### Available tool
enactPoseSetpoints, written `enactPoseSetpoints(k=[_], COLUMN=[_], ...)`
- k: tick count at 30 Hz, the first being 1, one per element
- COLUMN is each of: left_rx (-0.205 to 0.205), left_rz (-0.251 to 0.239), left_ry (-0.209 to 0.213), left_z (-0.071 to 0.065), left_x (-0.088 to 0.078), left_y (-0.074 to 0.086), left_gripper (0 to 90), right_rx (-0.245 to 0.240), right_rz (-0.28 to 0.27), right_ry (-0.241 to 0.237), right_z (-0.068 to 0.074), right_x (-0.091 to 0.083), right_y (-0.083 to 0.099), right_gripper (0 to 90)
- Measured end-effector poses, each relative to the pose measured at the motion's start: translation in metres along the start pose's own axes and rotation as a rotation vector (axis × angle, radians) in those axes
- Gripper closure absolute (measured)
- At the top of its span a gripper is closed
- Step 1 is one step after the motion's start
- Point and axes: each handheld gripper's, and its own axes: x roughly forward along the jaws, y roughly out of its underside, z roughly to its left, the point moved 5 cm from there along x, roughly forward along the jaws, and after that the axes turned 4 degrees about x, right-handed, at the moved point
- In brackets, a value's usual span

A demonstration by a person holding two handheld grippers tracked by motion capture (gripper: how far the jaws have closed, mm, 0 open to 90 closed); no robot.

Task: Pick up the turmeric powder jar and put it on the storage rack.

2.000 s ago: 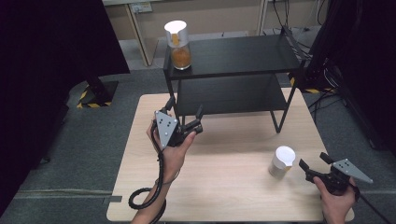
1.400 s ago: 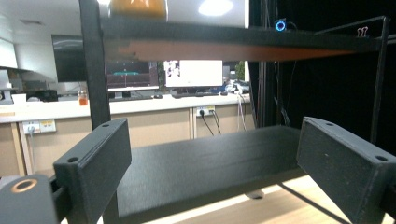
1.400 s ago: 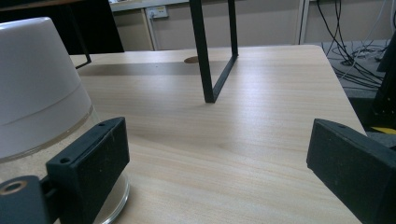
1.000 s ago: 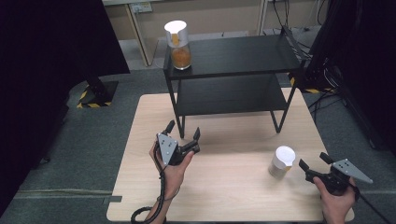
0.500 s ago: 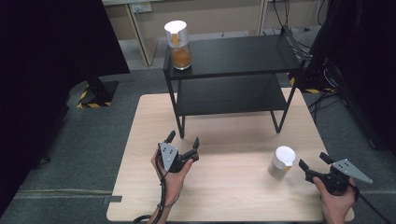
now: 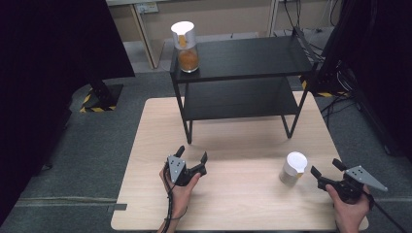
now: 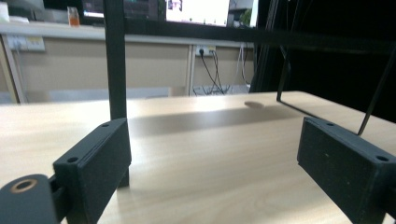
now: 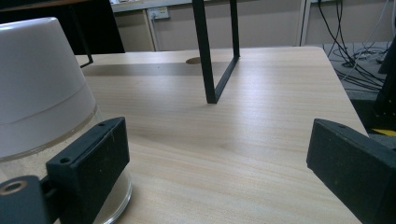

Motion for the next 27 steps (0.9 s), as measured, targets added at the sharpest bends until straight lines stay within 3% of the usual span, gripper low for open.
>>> enactPoseSetpoints(k=[14, 27], left_rx=[-0.036, -0.029], left_rz=[0.041, 0.038], left_ry=[0.029, 0.034], left_z=[0.0051, 0.0046], left_x=[0.005, 0.0048], left_y=[0.0088, 0.0091], left_gripper=[9.5, 9.6], right_rx=[-0.008, -0.003], right_rz=[0.002, 0.0], right_ry=[-0.002, 0.004], right_z=[0.0005, 0.0019], right_x=[0.0001, -0.0002], right_y=[0.0, 0.0004], right_gripper=[6.0, 6.0])
